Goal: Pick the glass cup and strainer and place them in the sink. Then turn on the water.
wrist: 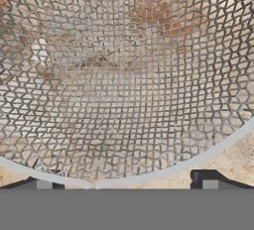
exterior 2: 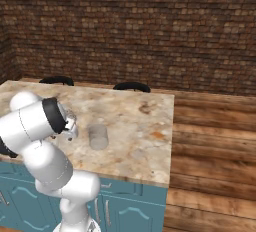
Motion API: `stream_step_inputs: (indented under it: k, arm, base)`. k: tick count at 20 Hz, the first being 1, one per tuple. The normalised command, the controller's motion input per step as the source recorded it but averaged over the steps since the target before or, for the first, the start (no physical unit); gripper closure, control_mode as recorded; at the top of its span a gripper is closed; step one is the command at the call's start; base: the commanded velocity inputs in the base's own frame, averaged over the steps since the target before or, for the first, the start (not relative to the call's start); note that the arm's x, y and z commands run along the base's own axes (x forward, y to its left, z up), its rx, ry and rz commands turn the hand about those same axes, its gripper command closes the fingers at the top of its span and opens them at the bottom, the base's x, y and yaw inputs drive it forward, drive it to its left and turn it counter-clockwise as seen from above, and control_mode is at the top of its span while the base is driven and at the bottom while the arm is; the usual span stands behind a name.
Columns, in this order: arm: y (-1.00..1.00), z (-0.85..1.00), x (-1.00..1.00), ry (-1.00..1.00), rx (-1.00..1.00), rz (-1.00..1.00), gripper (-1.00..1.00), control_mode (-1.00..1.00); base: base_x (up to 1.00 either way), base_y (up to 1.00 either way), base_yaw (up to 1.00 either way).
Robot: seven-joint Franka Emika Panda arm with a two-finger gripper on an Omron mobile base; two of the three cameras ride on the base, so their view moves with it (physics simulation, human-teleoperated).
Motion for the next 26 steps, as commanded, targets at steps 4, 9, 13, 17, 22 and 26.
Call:
stream_step_inputs:
  k: [4, 9, 13, 17, 22, 26]
  arm:
    - [0.01, -0.38, -0.08, 0.0, 0.0, 0.0, 1.0, -1.0]
    - [0.0, -0.08, -0.09, -0.01, 0.0, 0.0, 1.0, -1.0]
    - [0.0, 0.0, -0.3, -0.09, 0.0, 0.0, 1.0, -1.0]
    - [0.0, 0.0, -0.28, -0.09, 0.0, 0.0, 1.0, -1.0]
    - [-0.01, 0.14, -0.2, -0.04, 0.07, 0.0, 1.0, -1.0]
    - [-0.01, 0.73, -0.09, -0.09, 0.06, 0.0, 1.0, -1.0]
  base:
    - [0.0, 0.0, 0.0]
    - [0.0, 0.0, 0.0]
    - [0.0, 0.0, 0.0]
    - [0.0, 0.0, 0.0]
    - [0.0, 0.0, 0.0]
    - [0.0, 0.0, 0.0]
